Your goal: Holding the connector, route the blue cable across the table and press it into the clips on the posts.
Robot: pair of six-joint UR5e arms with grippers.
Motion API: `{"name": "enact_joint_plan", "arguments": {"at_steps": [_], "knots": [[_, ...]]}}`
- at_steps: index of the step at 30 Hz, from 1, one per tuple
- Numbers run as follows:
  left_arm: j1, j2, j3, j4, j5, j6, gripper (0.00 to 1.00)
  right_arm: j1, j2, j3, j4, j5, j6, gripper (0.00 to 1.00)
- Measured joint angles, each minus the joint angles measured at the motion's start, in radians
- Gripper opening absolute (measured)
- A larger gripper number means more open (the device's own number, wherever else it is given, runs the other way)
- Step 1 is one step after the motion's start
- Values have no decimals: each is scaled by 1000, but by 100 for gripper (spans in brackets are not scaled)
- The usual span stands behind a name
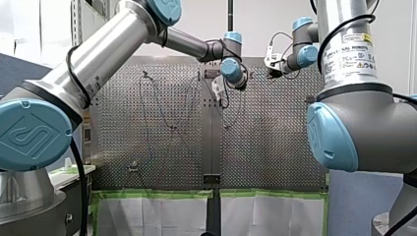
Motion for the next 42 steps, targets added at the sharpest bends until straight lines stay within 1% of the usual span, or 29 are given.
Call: {"name": "enact_joint_plan", "arguments": {"at_steps": [2, 4, 10, 13, 22, 25, 31, 38, 42], "knots": [[-8, 19, -19, -8, 2, 5, 100, 2, 0, 0, 1, 0, 0, 0], [-14, 37, -36, -4, 6, 10, 100, 4, 0, 0, 1, 0, 0, 0], [-34, 96, -96, 40, 8, 39, 100, 9, 0, 0, 1, 0, -1, 0], [-38, 128, -127, 69, -9, 49, 100, 11, 0, 1, 2, 0, -1, 0], [-25, 216, -215, 157, -87, 54, 100, 19, 1, 1, 2, 0, 0, 0], [-24, 243, -242, 184, -101, 42, 100, 21, 1, 2, 2, 0, 0, 0], [-21, 302, -301, 243, -115, -10, 100, 26, 1, 3, 3, 0, 0, 0], [-17, 373, -372, 314, -174, -52, 100, 27, 1, 4, 2, 0, 0, 0], [-17, 391, -402, 344, -192, -75, 100, 28, 2, 5, 3, 0, -1, 0]]}}
